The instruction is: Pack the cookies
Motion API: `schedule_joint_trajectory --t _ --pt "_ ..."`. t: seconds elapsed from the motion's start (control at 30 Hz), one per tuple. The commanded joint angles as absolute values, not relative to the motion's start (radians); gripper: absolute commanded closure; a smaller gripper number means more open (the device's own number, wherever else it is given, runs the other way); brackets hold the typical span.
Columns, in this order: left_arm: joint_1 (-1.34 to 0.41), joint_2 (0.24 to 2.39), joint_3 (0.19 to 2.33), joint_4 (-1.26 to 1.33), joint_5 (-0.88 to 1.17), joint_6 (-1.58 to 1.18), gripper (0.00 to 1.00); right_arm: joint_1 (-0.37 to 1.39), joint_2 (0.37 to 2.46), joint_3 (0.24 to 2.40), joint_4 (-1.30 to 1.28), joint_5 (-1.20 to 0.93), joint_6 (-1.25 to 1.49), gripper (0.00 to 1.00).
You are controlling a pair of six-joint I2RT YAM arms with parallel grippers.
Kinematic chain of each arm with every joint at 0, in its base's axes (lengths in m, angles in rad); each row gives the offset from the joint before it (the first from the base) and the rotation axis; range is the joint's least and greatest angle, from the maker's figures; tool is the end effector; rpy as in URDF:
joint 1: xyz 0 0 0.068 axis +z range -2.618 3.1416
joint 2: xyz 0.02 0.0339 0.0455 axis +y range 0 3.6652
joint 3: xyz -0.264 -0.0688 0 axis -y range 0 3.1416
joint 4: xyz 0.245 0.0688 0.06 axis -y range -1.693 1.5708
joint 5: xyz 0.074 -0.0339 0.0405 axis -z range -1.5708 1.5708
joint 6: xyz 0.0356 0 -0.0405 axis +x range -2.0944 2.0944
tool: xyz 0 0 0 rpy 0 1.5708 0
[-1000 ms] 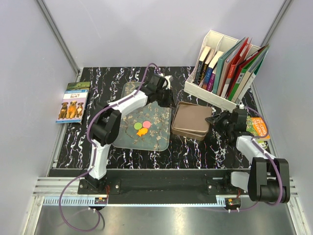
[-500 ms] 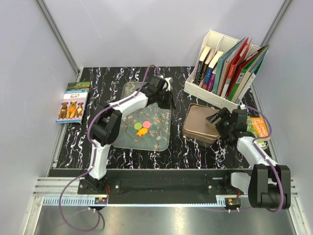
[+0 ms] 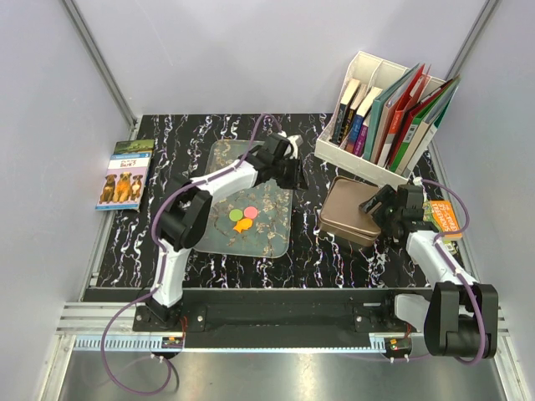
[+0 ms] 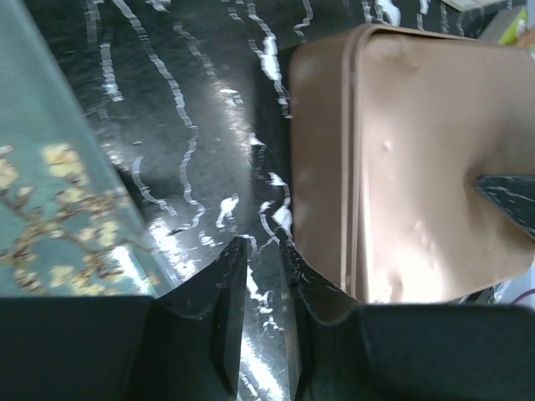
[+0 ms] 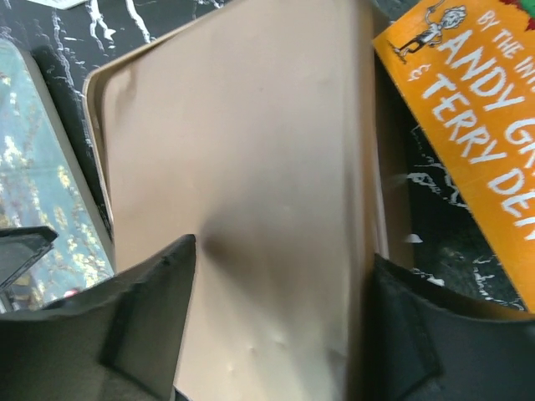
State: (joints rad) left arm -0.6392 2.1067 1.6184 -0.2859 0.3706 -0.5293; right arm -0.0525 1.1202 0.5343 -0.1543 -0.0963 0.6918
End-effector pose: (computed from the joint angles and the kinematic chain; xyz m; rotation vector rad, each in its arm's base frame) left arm 0.3743 -0.2943 0.2036 0.3342 2.4853 -0.9711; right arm 0.2230 -0.0083 0.1919 0.8067 2.2038 0.4324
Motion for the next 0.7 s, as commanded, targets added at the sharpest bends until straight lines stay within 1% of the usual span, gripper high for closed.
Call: schedule_joint_trajectory --t 0.0,0.17,0.3,0.5,0.67 --pt "-0.681 2.042 1.655 -0.198 0.394 -0.509 0.73 -0.055 1.163 0.531 -0.175 -0.087 0.657 0.27" --pt "-0.693 2.034 1.675 -0.190 0.396 -0.517 0.73 -0.055 1.256 0.555 -0.144 -0.155 0.652 0.31" --pt "-0.699 2.031 1.674 -0.175 0.402 -0.520 0.73 -0.051 1.316 0.571 -0.115 -0.202 0.652 0.36" --pt "-0.703 2.028 1.669 -0.167 0.400 -0.528 0.72 -0.020 1.410 0.612 -0.101 -0.259 0.637 0.37" --pt "-0.703 2.011 1.652 -0.167 0.380 -0.520 0.72 0.087 1.498 0.678 -0.103 -0.276 0.624 0.37"
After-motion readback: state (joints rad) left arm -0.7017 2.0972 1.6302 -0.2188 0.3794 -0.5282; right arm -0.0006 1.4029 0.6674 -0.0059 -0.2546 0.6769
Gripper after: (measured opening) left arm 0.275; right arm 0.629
